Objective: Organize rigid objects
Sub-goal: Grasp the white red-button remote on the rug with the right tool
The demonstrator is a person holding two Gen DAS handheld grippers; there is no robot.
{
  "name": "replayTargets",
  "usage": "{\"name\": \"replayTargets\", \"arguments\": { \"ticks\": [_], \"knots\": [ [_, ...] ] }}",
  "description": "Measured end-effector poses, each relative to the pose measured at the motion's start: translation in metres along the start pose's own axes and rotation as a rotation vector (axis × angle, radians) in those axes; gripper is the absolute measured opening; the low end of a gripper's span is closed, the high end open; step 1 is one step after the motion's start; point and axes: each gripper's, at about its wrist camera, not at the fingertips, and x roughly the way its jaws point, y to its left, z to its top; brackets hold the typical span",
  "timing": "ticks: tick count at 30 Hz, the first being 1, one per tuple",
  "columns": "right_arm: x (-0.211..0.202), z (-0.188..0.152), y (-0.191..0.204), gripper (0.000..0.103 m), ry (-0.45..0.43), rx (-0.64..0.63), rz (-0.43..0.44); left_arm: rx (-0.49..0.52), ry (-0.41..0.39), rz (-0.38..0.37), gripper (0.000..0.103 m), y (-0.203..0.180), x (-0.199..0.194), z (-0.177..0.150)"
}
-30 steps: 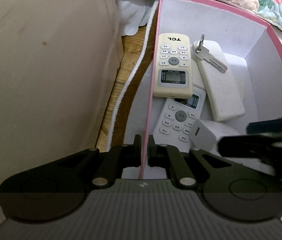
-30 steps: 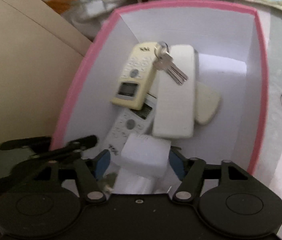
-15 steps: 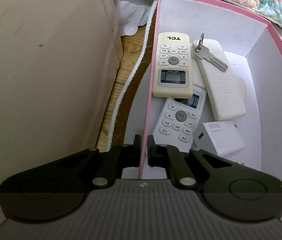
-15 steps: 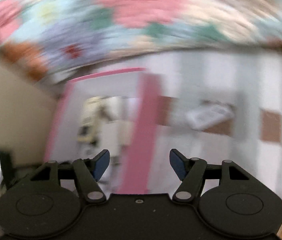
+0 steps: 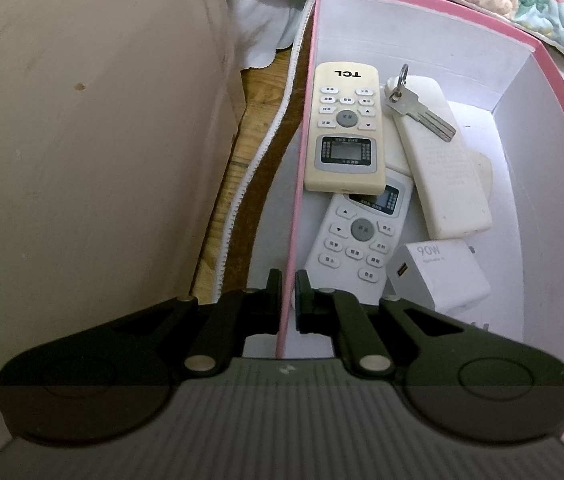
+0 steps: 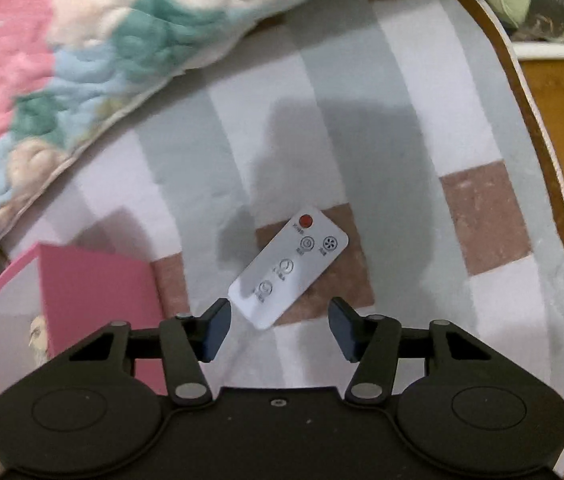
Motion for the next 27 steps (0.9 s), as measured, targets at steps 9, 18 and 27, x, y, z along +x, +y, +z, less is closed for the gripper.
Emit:
{"name": "replayTargets", "arguments": {
  "ticks": [9, 18, 27],
  "knots": [
    [0.023, 0.012, 0.032, 0.062, -0.080, -0.039, -0.098, 0.030, -0.022, 0.024, 0.006, -0.006, -0.001, -0.003],
    [0.028, 0.000, 0.044, 0.062, -0.090, -0.204, -0.247, 0.023, -0.022, 0.009, 0.007, -0.003, -0.002, -0.003],
    [0.033, 0.010, 0.021, 0.074, -0.044, 0.016, -0.107, 0.025, -0.021, 0.009, 0.007, -0.002, -0.002, -0.003]
  ]
}}
